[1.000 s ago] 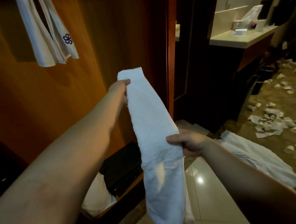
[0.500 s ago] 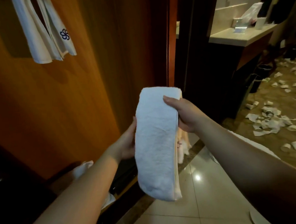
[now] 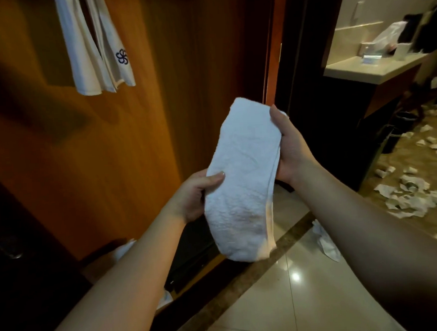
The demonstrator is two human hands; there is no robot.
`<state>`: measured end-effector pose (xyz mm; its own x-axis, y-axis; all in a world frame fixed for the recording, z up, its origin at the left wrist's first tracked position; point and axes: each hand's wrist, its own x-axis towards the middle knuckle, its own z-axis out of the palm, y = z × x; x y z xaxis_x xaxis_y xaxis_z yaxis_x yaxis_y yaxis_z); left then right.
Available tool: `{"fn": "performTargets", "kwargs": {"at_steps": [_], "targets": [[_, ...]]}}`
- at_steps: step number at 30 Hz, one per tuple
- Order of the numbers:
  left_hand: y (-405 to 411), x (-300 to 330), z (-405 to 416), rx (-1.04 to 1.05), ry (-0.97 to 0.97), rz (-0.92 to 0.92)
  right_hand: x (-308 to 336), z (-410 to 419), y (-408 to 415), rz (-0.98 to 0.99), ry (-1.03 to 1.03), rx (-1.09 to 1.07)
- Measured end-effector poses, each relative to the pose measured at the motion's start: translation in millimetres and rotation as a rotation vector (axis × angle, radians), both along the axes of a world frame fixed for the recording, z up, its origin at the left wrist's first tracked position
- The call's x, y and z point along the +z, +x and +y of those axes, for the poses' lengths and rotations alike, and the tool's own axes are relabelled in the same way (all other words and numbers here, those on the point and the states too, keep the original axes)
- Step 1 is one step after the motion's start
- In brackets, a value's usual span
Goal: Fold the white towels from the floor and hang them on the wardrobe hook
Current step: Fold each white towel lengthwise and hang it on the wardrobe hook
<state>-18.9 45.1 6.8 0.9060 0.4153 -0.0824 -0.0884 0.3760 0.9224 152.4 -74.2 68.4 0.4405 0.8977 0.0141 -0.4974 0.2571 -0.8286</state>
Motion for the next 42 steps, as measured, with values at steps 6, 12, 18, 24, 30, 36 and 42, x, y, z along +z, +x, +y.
{"fn": "performTargets", "kwargs": {"at_steps": [6,12,18,24,30,36,42], "targets": [[0.8,8.2,2.2,0.207,0.208,0.113,22.3,11.8,-12.5,-0.167,-0.135,-0.019],[2.0,-22.9,-44.1,0.568,0.619,0.048,38.5,28.6,-38.5,-0.561,-0.293,-0.156],[22.5,-19.2,-34.5,0.72,0.896,0.242,60.4,39.9,-55.8,-0.933,-0.362,-0.287],[18.2,-51.0,24.4,0.714,0.961,0.511,71.0,41.0,-28.1,-0.811,-0.273,-0.507],[-28.2,-95.5,69.0,0.681,0.917,0.743,38.9,32.7,25.8,-0.43,-0.285,-0.667],[-73.2,-55.2,78.3,0.767,0.642,0.361,11.4,14.2,54.0,-0.059,-0.177,-0.615],[-64.6,-51.0,55.1,0.559,0.024,0.166,6.3,17.6,53.7,0.22,0.016,-0.612]]}}
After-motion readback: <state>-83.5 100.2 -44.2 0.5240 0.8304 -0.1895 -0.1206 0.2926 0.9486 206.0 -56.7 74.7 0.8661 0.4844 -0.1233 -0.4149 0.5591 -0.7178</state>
